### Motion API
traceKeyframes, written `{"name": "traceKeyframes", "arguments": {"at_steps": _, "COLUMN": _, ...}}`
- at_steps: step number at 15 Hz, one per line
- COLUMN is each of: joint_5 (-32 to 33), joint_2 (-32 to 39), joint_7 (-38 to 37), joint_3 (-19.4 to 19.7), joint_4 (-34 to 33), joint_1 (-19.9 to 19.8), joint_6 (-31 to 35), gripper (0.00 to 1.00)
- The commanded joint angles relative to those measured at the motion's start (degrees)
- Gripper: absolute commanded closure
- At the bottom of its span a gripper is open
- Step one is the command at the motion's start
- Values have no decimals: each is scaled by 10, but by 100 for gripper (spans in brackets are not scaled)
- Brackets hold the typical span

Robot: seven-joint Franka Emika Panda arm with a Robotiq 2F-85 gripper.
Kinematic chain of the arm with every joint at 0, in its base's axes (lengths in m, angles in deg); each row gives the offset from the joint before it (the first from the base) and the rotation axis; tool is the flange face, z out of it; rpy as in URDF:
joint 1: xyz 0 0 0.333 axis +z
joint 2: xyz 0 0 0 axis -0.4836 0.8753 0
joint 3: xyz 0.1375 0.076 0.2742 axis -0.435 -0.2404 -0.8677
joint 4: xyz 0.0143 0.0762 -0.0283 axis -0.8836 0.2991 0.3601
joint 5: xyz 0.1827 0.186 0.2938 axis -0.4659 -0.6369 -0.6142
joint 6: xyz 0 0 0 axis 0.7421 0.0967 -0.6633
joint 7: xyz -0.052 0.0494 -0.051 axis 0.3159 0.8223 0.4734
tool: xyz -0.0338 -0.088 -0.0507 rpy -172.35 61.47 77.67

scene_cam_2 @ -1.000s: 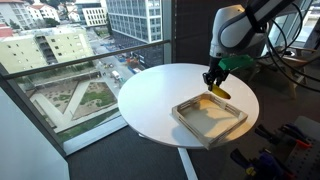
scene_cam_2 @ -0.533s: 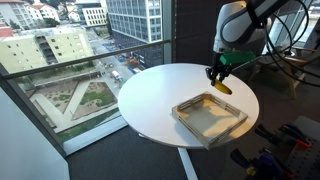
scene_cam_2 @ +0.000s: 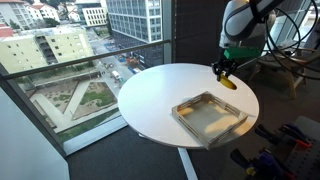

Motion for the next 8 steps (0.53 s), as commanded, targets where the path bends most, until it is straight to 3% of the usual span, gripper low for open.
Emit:
{"name": "traceKeyframes", "arguments": {"at_steps": 1, "joint_5": -5, "joint_2": -4, "joint_7": -11, "joint_3": 8, "joint_4": -20, "joint_1": -13, "joint_6": -27, "gripper": 85}}
{"name": "traceKeyframes", "arguments": {"at_steps": 8, "joint_5": 0, "joint_2": 6, "joint_7": -11, "joint_3": 24, "joint_4": -38, "joint_1": -29, "joint_6": -21, "gripper": 85}}
